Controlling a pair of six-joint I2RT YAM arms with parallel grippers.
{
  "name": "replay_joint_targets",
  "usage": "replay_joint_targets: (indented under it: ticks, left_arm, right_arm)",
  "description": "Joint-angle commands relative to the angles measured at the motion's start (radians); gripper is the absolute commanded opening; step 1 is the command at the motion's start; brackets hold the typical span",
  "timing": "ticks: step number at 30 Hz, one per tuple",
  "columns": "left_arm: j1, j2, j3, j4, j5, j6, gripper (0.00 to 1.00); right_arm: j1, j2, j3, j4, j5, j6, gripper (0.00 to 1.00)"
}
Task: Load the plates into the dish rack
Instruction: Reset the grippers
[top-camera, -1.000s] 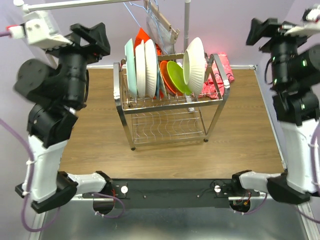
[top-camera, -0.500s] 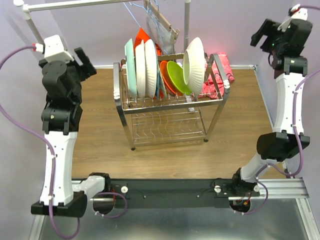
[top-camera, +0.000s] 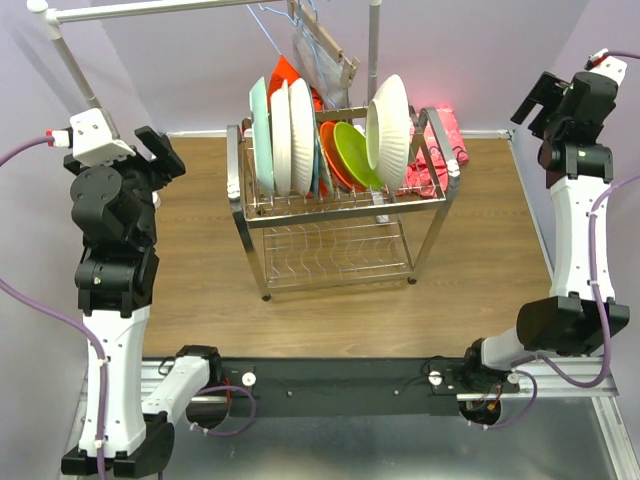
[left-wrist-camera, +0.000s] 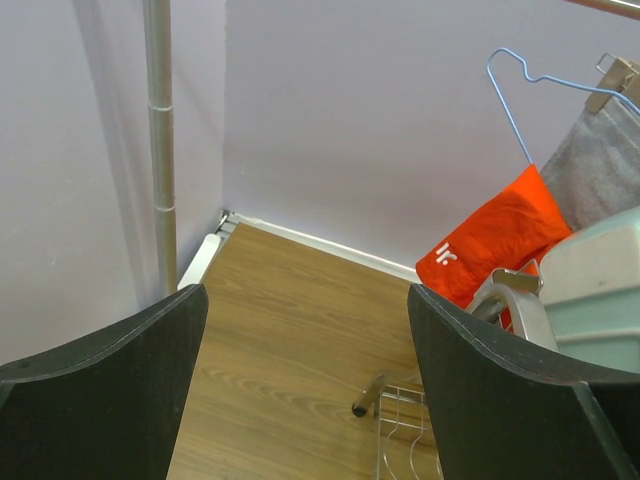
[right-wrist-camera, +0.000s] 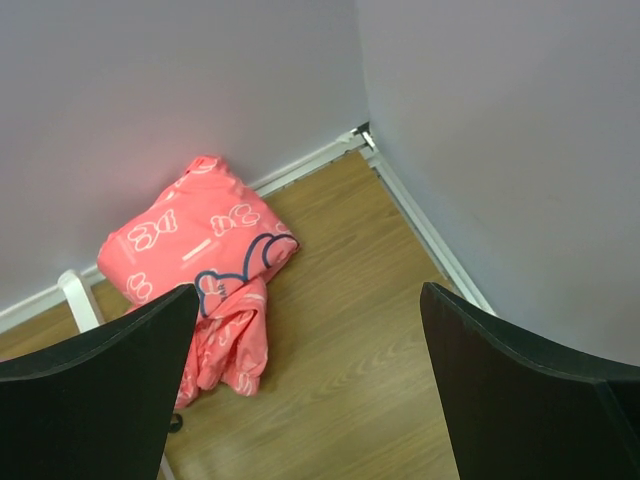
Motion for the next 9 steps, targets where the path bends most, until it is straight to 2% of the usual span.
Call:
replay_joint_targets:
  ticks: [1,9]
  left_arm:
    - [0.007,0.008,0.005,0.0,0.016,-0.006,0.9]
    - [0.006,0.014,0.023,-0.009,0.027,-0.001,0.9]
  right_arm:
    - [-0.009,-0.032,-0.053,0.053,0.081,-0.002,1.0]
    - [-0.009,-0.047,-0.091,0.079,0.08,-0.034,1.0]
